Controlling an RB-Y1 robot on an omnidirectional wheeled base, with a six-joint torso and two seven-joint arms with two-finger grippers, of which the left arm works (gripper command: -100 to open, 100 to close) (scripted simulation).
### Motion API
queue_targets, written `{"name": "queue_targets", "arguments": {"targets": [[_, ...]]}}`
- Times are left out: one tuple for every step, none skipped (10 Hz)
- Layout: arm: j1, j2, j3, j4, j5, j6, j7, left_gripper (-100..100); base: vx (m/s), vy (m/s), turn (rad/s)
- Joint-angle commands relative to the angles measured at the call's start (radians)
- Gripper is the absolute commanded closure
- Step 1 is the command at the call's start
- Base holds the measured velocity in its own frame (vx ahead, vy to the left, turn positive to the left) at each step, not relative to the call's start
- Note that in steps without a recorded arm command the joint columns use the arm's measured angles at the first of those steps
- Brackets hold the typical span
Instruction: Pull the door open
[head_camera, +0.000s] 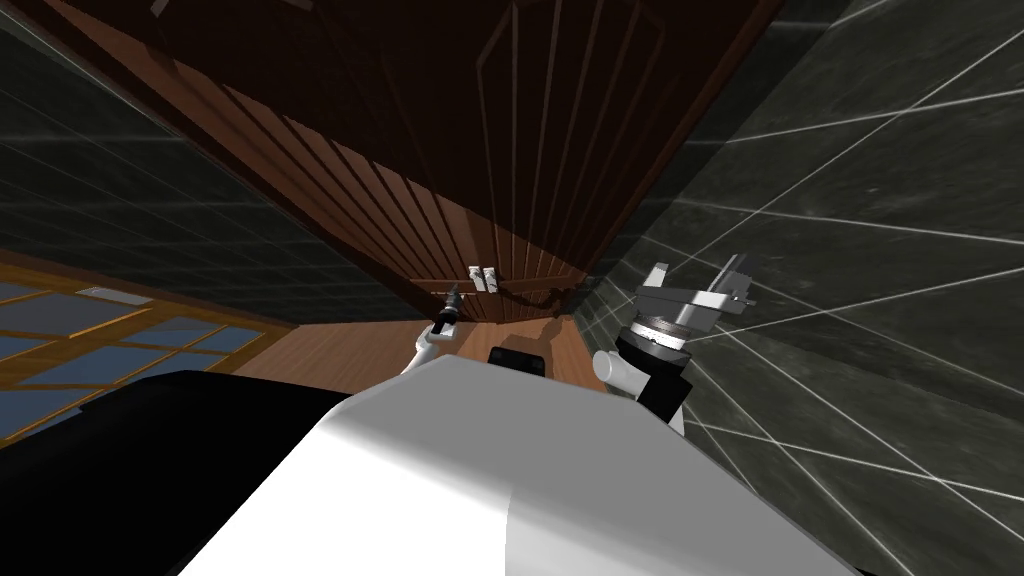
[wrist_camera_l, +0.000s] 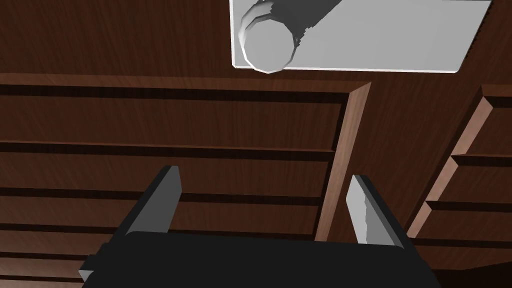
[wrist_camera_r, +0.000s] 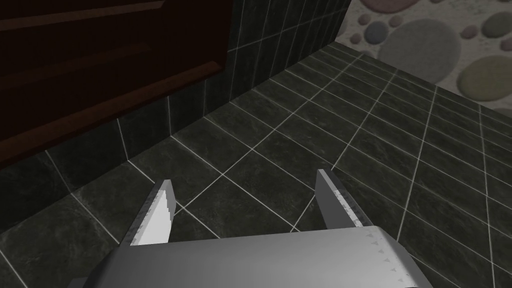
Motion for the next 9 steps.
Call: {"name": "queue_targets", "arguments": {"targets": [[0.009, 0.014, 0.029, 0.014, 0.004, 0.006, -0.003, -100, -0.017, 0.027, 0.162], [0.013, 0.021, 0.045, 0.022, 0.005, 0.010, -0.005, -100, 0.008, 0.076, 0.149], [0.017, 0.029, 0.063, 0.032, 0.008, 0.014, -0.007, -100, 0.042, 0.092, 0.124], [0.017, 0.035, 0.080, 0.041, 0.010, 0.019, -0.010, -100, 0.083, 0.096, 0.094], [0.013, 0.036, 0.086, 0.045, 0.010, 0.022, -0.012, -100, 0.141, 0.073, 0.033], [0.008, 0.034, 0.086, 0.046, 0.010, 0.023, -0.013, -100, 0.178, 0.035, -0.029], [-0.001, 0.030, 0.081, 0.046, 0.009, 0.024, -0.014, -100, 0.195, -0.012, -0.071], [-0.008, 0.025, 0.075, 0.044, 0.008, 0.024, -0.014, -100, 0.189, -0.017, -0.072], [-0.021, 0.016, 0.060, 0.039, 0.005, 0.023, -0.015, -100, 0.205, -0.039, -0.182]]}}
